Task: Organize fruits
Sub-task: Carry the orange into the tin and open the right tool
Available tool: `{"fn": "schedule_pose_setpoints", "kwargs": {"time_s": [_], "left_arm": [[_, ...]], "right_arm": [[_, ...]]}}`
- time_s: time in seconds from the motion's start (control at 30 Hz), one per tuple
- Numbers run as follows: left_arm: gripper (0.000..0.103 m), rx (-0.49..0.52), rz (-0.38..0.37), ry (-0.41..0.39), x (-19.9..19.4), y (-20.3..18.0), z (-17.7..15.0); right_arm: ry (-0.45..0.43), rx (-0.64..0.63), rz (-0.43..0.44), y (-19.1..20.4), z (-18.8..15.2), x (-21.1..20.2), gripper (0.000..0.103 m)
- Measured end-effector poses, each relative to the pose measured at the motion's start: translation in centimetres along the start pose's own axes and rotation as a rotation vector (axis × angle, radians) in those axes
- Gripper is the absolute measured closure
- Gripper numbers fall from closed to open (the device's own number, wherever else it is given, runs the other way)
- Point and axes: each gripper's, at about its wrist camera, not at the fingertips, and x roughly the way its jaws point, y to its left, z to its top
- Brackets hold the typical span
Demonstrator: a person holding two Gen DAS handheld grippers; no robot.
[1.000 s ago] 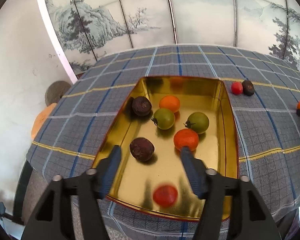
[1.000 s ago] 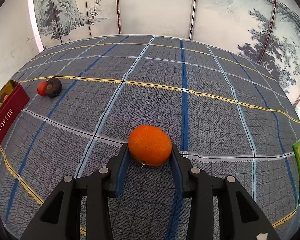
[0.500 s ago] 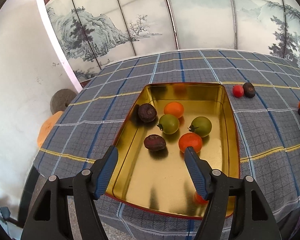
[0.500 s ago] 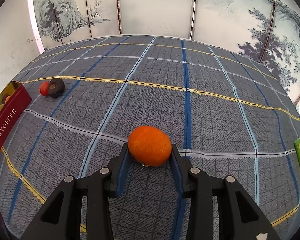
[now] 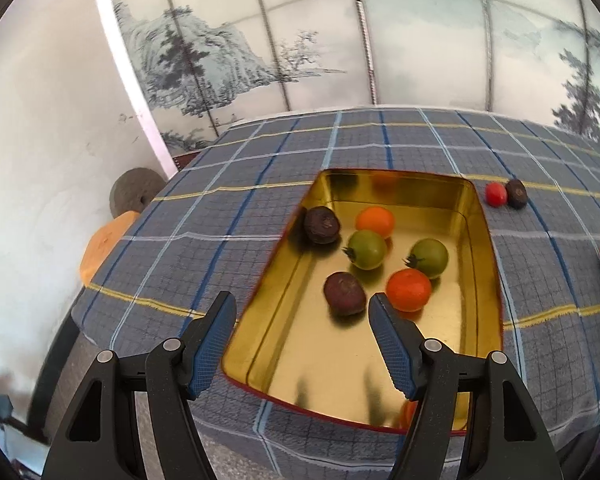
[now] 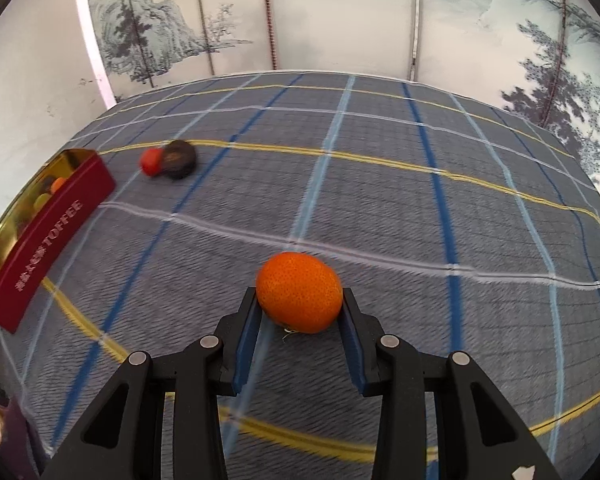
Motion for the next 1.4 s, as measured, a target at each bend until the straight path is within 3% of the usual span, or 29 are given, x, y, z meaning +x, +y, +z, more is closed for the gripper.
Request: {"fn": "schedule_pose_setpoints", "kwargs": {"time_s": [0.27,0.43,0.67,0.87,1.27,1.33,1.4], "left_arm": [[0.034,-0.040,0.034,-0.015,-0.3,2.0,-0.5],[0.034,-0.048,0.046,-0.013,-0.4,2.3,-0.9],[0.034,-0.057,0.079,-0.046,-1.6,3.4,-0.8],[0.034,-0.065,0.092,-0.057,-2.0,4.5,-1.0],[0.034,-0.091,0.095,-0.035,-1.3,6.1,-2.1],[0.034,-0.095,0.096,-0.034,-1.3,6.3,-2.2],[0.034,-0.095,0.095,-0.032,-1.2,6.4,-2.3]], "right_arm": [[-0.050,-0.063,0.111,4.9,0.1,-2.2,0.067],[-0.119,-0.181,0.248,10.6,1.7,-5.0,0.067],[-0.102,-0.341,0.436,20.2,3.1,-5.1,0.067],[-0.034,-0.407,0.489,25.7,2.9,-2.6,0.067],[0.043,-0.408,0.488,29.2,4.0,0.8,0.066],[0.049,-0.391,0.495,29.4,4.2,1.1,0.063],[0.045,-0.354,0.525,29.1,4.5,1.0,0.052]]}}
